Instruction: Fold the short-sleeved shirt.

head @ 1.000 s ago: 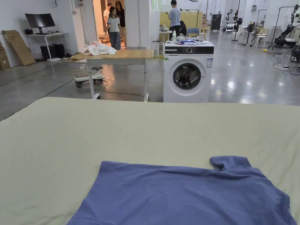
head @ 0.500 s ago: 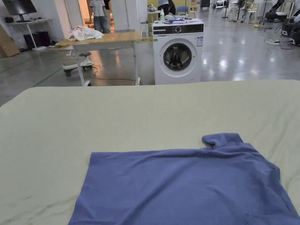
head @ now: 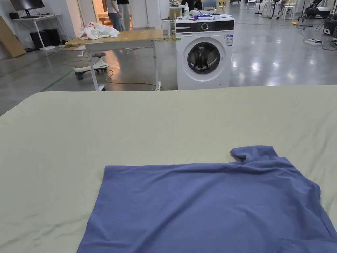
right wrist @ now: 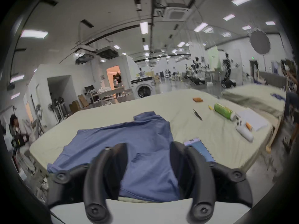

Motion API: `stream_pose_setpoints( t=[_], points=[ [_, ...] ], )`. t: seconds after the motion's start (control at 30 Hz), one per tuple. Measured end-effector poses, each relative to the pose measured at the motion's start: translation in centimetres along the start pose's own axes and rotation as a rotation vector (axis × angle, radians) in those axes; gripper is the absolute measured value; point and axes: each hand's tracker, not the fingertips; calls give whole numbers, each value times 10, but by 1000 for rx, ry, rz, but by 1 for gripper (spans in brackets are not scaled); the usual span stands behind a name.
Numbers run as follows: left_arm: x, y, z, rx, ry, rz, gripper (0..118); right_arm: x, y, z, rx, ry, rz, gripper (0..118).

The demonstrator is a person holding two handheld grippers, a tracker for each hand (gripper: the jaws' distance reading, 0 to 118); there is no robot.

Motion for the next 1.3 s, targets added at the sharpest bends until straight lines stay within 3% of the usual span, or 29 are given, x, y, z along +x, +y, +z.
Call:
stream_pose_setpoints(
  t=[0.13, 0.17, 0.2, 0.37, 0.4, 0.43, 0.47, 0.5, 0.53, 0.57, 0.73, 0.83, 0.97, 1.03, 1.07, 1.17, 1.27, 1.3],
  points=[
    [9, 7, 3, 19, -40, -21, 13, -22, 0, 0, 5, 31, 85, 3],
    [11, 9, 3, 25, -55, -4, 2, -24, -2, -1, 7, 33, 84, 1],
    [13, 9, 4, 35, -64, 15, 0, -25, -2, -2, 3, 45, 87, 0],
    [14, 0, -6, -6, -60, 3, 0, -30, -8, -9, -18, 66, 95, 0],
    [11, -4, -11, -40, -45, 5, 6, -30, -8, -9, -24, 67, 93, 0],
    [8, -11, -15, -51, -44, 25, 17, -32, -7, -9, -25, 66, 93, 0],
    [2, -20, -18, -52, -40, 41, 35, -31, -8, -9, -28, 67, 91, 0],
    [-9, -33, -24, -82, -47, 73, 68, -30, -10, -9, -35, 68, 88, 0],
    [-15, -44, -32, -141, -46, 102, 81, -28, -11, -10, -46, 66, 85, 0],
    [-20, -54, -39, -199, -42, 123, 83, -27, -13, -10, -55, 61, 84, 0],
    [-42, -103, -72, -371, -65, 186, 82, -16, -19, -4, -87, 43, 66, 0],
    [-53, -121, -84, -431, -109, 315, 72, -10, -23, -2, -108, 26, 46, 0],
    [-59, -132, -92, -460, -99, 277, 47, -2, -25, 4, -122, -11, 40, 0],
    [-53, -130, -94, -478, -123, 268, 19, 3, -27, 8, -130, -33, 24, 0],
    [-51, -131, -95, -492, -138, 272, 12, 5, -29, 10, -137, -43, 16, 0],
    [-40, -134, -97, -503, -123, 191, 8, 2, -30, 12, -162, -68, 1, 0],
    [-44, -132, -103, -535, -119, 234, 8, 9, -33, 17, -171, -128, -15, 2],
    [-45, -130, -104, -539, -120, 237, 8, 14, -36, 19, -166, -123, -33, 15]
  ],
)
